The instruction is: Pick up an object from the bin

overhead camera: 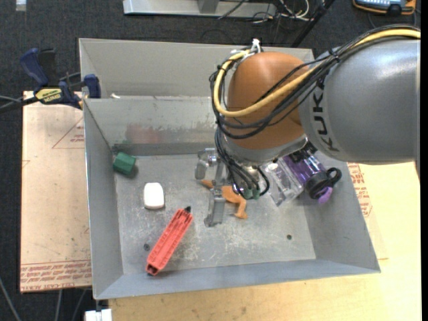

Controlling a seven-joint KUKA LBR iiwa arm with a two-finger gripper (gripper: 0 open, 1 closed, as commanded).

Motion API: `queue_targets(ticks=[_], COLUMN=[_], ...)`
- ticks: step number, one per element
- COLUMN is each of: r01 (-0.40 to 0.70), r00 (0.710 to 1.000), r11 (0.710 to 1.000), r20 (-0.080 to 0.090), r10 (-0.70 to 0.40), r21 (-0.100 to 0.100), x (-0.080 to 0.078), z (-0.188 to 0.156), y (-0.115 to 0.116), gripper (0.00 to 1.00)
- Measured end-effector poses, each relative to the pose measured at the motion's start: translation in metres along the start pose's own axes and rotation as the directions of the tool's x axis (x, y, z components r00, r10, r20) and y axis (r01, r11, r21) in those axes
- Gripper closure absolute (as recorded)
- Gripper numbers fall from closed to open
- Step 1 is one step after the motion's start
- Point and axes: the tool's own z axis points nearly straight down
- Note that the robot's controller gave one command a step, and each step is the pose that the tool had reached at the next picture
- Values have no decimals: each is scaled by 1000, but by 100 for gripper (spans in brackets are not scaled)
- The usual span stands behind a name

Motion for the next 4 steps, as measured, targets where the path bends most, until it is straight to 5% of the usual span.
queue_targets(ticks=[2,3,4], r01=[38,242,301], r00=[999,970,953], r11=[999,970,953], r20=[12,15,14], r10=[-38,-242,-301], r21=[0,1,2], x=[-3,-5,-6], z=[4,55,71], y=[3,11,13], gripper=[0,0,0])
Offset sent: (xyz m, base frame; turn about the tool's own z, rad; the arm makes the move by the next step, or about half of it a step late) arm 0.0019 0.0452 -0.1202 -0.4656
